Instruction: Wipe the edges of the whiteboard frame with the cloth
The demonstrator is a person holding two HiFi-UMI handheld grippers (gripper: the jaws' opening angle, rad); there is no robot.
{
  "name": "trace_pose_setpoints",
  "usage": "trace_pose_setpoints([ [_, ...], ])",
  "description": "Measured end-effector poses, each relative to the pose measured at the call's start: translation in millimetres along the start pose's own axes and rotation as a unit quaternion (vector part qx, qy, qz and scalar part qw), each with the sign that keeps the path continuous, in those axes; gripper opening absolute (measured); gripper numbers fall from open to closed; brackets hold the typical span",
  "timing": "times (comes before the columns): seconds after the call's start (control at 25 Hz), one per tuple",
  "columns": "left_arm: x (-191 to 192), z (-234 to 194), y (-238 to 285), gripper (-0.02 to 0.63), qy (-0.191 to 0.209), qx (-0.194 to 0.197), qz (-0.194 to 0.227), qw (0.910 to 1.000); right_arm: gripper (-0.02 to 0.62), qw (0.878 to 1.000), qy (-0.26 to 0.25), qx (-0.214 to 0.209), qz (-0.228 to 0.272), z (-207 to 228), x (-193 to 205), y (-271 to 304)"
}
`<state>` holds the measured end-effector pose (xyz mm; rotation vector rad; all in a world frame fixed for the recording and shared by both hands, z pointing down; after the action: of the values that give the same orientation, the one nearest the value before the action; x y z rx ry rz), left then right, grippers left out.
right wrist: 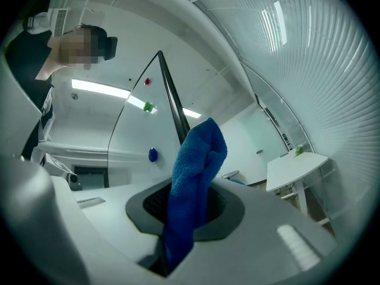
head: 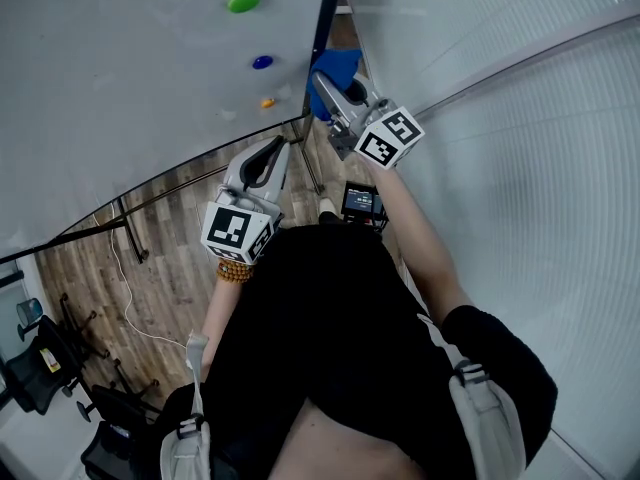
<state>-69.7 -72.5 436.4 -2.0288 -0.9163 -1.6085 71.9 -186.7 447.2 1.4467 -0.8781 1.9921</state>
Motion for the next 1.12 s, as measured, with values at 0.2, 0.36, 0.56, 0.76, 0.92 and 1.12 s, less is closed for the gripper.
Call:
trace_pose_setpoints([
  [0.2, 2, 0, 1, 0.123, -0.001, 0.001, 0.000, 1.0000, 0.075, 0.999, 0.017, -0.018, -0.047, -11, 19, 10],
  [0.36, 3, -2, -4, 0.123, -0.002, -0.005, 0.002, 1.0000, 0.072, 0.997, 0.069, -0.023, -0.033, -6, 25, 9],
  [0.56, 6, -10, -7, 0.123, -0.005, -0.019, 0.000, 0.9998, 0.069, 0.993, 0.108, -0.042, -0.025, -1, 28, 8],
  [0.76, 0, -9, -12, 0.123, -0.007, -0.024, 0.001, 0.9997, 0.066, 0.990, 0.120, -0.061, -0.050, -2, 28, 7],
  [0.92, -3, -10, -12, 0.123, -0.004, -0.027, 0.004, 0.9996, 0.067, 0.980, 0.119, -0.070, -0.141, 5, 49, 5],
  [1.12, 2, -12, -20, 0.123, -0.006, -0.036, 0.003, 0.9993, 0.067, 0.972, 0.128, -0.063, -0.186, 6, 79, 3],
])
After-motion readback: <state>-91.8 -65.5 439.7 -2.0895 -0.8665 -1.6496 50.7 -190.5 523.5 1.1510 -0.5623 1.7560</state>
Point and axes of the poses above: the fingertips, and each gripper's own axes: y forward along the fingers, z to its right, x out of its underside, the point moved 5 cm from there along -y, backward along the fingers, and after that the axes turned 6 degrees about -y, right-handed, at the moved point
